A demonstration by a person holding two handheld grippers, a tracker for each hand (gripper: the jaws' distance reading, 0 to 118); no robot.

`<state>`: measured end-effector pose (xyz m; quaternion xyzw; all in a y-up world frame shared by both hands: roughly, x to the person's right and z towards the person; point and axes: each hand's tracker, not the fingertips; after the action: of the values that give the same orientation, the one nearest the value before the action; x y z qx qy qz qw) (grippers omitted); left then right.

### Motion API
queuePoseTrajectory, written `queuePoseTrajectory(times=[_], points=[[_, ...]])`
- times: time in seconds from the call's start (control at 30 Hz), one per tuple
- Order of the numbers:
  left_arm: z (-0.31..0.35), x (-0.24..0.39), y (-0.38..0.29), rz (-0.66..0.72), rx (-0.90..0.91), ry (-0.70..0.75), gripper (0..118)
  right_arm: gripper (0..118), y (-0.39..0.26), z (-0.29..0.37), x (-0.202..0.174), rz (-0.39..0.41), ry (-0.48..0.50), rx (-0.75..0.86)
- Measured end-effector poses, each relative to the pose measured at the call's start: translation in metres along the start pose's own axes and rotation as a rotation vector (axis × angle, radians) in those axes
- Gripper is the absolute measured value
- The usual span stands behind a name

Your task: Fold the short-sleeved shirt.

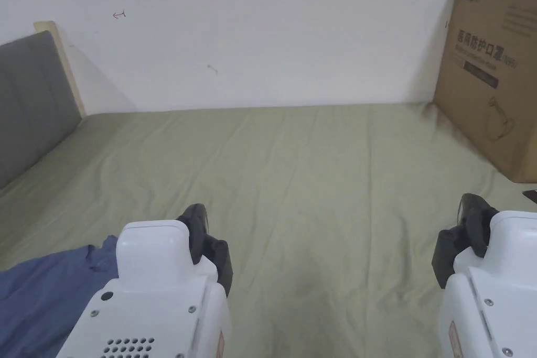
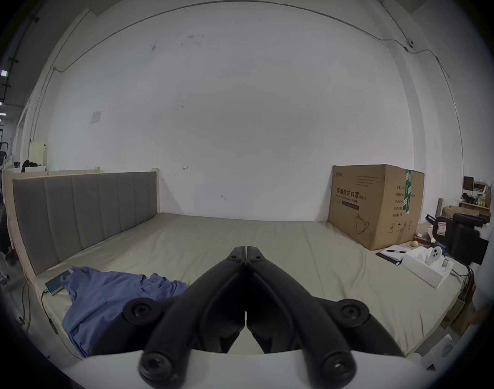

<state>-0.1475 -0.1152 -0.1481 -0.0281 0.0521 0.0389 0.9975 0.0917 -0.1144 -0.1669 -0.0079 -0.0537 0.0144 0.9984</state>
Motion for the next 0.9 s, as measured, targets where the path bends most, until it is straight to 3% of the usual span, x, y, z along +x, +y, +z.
queuePoseTrajectory(times=[0.1,0.23,0.47,0.6,0.77,0.9], points=[[0.001,-0.010,0.004,-0.014,0.002,0.032,0,0,0.000,-0.003,-0.007,-0.004,0.042,-0.009],[0.011,-0.044,0.013,0.044,0.007,0.126,0,0,0.004,-0.008,-0.030,-0.018,0.172,-0.037],[0.055,-0.116,0.028,-0.015,0.028,0.400,0,0,0.003,0.002,-0.110,-0.054,0.513,-0.096],[0.076,-0.145,0.023,0.018,-0.003,0.486,0,0,-0.003,0.021,-0.151,0.006,0.664,-0.118],[0.071,-0.160,0.009,-0.014,-0.059,0.528,0,0,-0.011,0.031,-0.177,0.049,0.746,-0.152],[0.046,-0.177,-0.012,0.046,-0.176,0.485,0,0,-0.014,0.025,-0.180,0.071,0.750,-0.165]])
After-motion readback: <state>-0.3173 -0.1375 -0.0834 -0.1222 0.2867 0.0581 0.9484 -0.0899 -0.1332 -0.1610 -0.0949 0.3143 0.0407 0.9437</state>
